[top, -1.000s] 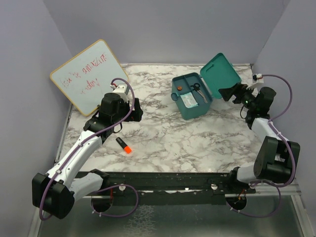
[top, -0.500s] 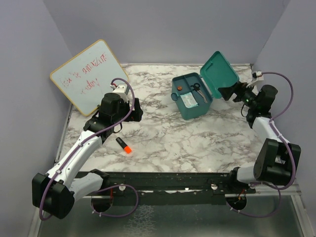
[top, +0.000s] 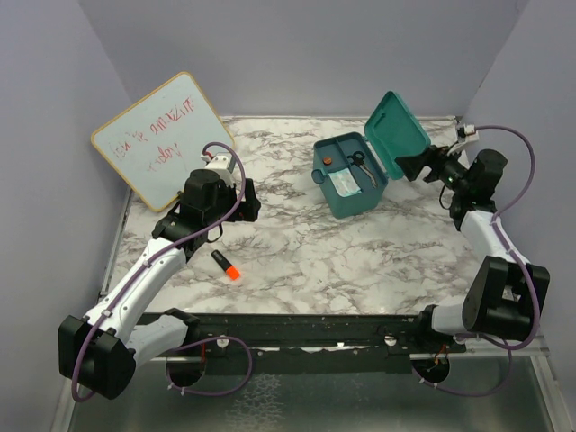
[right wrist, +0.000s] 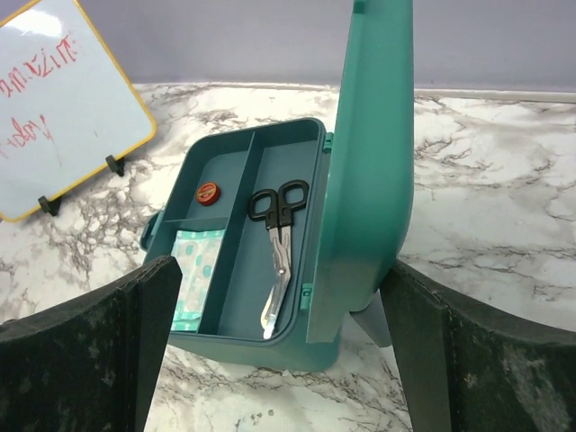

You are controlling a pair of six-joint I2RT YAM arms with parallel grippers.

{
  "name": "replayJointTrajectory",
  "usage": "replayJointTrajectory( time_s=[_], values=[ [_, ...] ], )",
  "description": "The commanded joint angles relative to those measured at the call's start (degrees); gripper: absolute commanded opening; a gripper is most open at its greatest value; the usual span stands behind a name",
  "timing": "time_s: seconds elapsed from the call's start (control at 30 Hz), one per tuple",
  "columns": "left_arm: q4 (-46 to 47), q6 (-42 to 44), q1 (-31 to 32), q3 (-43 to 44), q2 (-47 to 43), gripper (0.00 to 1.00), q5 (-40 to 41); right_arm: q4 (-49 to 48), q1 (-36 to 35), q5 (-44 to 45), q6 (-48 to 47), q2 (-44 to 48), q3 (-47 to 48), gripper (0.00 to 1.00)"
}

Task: Organize the medicine kit
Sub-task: Close the medicine box at the center of the board.

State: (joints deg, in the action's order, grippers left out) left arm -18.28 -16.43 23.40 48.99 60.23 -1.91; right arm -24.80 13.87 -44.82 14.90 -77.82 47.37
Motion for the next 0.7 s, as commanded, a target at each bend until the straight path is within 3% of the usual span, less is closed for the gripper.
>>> replayJointTrajectory(
  time_s=[0.0, 0.67],
  values=[
    [0.3, 0.5, 0.3, -0.3, -0.8, 0.99, 0.0, 1.6, -1.3, -3.5, -0.5, 1.0, 1.7, 0.95],
    [-0.1, 0.3, 0.3, -0.2, 0.0, 0.99, -0.4, 3.3, -6.2, -11.2, 0.4, 2.1, 3.9, 0.96]
  ],
)
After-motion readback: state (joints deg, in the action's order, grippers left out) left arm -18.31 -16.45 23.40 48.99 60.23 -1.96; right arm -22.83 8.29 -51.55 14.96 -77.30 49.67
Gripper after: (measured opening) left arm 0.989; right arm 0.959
